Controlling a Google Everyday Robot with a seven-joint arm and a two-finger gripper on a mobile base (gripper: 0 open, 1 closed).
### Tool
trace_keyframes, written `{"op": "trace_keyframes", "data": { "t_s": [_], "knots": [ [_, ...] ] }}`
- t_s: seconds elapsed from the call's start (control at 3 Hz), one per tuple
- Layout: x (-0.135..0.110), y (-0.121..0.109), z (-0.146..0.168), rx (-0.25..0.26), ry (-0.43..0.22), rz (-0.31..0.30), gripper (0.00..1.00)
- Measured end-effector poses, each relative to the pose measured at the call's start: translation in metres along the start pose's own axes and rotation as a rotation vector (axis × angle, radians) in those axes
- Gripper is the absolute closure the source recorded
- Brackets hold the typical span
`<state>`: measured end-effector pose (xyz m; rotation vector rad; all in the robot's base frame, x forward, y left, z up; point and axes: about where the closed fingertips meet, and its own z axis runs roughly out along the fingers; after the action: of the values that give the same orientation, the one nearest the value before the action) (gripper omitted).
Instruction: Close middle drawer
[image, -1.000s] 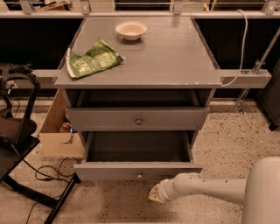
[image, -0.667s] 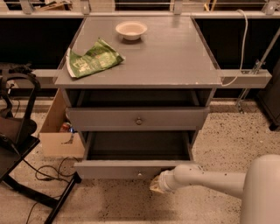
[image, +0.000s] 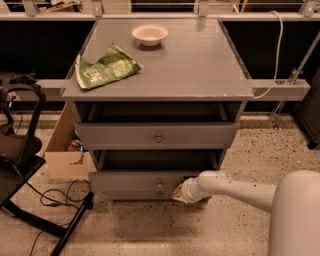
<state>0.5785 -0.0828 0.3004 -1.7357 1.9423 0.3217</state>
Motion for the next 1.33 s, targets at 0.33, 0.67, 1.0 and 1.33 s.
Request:
{"op": "trace_keyframes", "data": {
  "t_s": [0.33, 0.67, 1.0, 1.33],
  "knots": [
    [-0.001, -0.017, -0.005, 0.018, 0.007, -0.005, 1.00],
    [-0.005, -0.055, -0.017, 0.058, 0.026, -0.013, 1.00],
    [-0.008, -0.077, -0.026, 0.088, 0.044, -0.012, 1.00],
    [-0.008, -0.077, -0.026, 0.088, 0.044, -0.012, 0.82]
  ]
}}
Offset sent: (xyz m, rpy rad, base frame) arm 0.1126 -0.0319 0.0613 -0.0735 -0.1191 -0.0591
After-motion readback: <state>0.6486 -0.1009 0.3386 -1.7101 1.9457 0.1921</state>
